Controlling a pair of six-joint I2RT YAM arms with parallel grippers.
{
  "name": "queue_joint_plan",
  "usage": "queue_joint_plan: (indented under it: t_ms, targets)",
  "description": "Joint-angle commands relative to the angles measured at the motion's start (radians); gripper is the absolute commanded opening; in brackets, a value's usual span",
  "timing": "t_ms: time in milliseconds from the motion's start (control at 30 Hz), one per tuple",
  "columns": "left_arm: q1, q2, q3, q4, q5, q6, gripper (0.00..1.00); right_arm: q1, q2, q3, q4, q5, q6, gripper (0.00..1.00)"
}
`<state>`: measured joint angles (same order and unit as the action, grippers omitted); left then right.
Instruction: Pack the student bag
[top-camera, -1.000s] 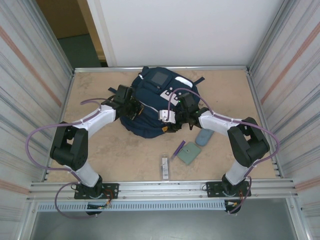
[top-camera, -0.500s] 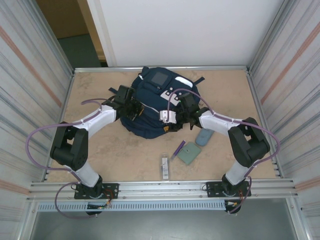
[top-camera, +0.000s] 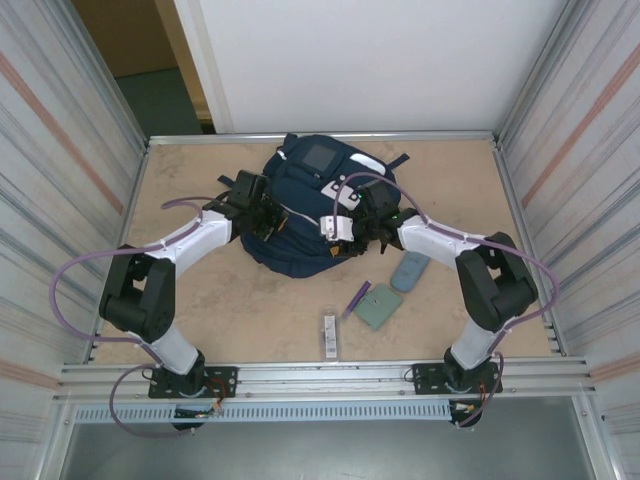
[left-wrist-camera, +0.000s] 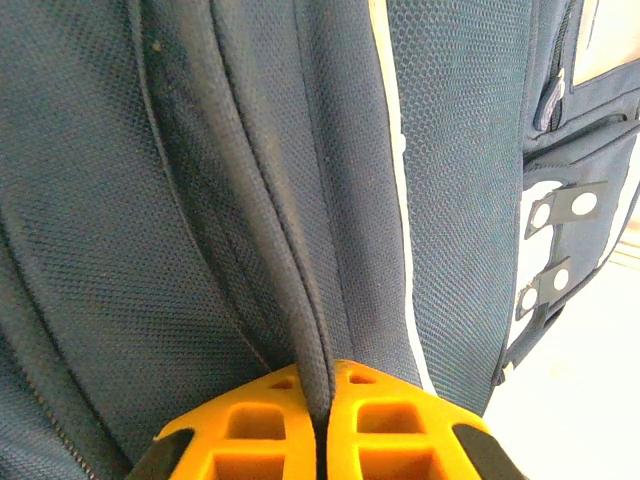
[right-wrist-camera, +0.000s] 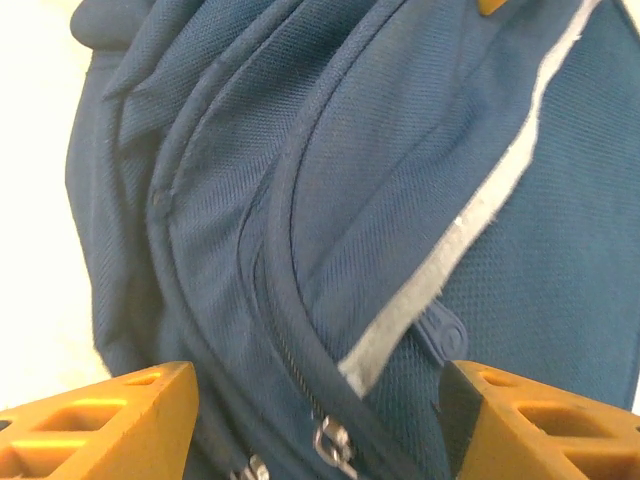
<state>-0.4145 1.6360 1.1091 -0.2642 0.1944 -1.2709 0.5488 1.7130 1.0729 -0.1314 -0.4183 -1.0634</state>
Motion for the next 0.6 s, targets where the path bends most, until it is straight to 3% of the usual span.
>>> queue_joint_plan:
  t_ms: [0, 133, 233, 367, 567]
  targets:
    - [-0.015, -0.042, 0.035, -0.017, 0.056, 0.023, 0.0, 0.011, 0.019, 0.05, 0.0, 0.009, -0.005, 0.63]
    - [-0.015, -0.036, 0.039, -0.013, 0.066, 0.036, 0.0, 0.004, 0.027, 0.048, 0.019, 0.014, -0.005, 0.55]
    - [-0.009, -0.02, 0.059, -0.012, 0.073, 0.071, 0.0, -0.011, 0.027, 0.049, 0.04, -0.019, 0.025, 0.32]
    - [0.023, 0.048, 0.137, -0.016, 0.121, 0.177, 0.0, -0.023, 0.006, 0.048, 0.118, -0.066, 0.114, 0.13]
    - [0.099, 0.221, 0.301, -0.017, 0.203, 0.36, 0.03, -0.023, 0.041, 0.105, 0.196, -0.057, 0.262, 0.02]
